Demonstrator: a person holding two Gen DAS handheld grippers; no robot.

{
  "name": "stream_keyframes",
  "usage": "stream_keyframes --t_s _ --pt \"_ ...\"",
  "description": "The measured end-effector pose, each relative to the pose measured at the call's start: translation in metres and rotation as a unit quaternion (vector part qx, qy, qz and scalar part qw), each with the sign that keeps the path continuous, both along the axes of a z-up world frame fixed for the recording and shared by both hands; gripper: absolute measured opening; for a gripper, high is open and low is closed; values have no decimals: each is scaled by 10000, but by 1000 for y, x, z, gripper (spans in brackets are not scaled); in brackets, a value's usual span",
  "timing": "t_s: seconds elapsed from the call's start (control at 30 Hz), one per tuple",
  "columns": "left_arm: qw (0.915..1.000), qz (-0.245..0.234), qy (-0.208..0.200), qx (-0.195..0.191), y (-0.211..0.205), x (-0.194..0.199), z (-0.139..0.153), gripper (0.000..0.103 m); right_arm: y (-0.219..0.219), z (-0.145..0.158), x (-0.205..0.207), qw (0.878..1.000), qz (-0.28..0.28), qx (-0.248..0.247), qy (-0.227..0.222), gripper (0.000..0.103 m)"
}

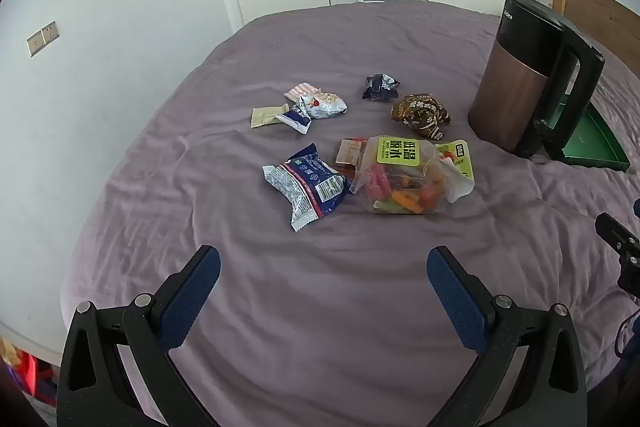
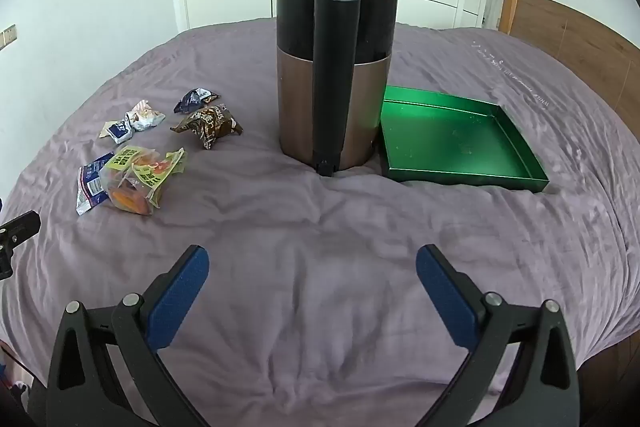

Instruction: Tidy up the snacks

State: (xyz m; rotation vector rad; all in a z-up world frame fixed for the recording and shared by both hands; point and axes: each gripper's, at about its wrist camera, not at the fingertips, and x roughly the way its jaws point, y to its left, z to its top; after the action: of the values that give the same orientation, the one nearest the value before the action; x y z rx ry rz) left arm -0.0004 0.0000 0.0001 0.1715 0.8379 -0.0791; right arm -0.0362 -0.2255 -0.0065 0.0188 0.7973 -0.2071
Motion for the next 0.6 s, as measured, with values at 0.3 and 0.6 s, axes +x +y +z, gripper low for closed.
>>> stream_keyframes --t_s 0.3,0.6 --pt "10000 -66 64 10 -8 -2 -3 102 -5 -1 -4 10000 -12 23 7 103" --pt "9998 -83 173 -58 -3 -1 -7 102 0 -2 0 10000 -21 58 36 103"
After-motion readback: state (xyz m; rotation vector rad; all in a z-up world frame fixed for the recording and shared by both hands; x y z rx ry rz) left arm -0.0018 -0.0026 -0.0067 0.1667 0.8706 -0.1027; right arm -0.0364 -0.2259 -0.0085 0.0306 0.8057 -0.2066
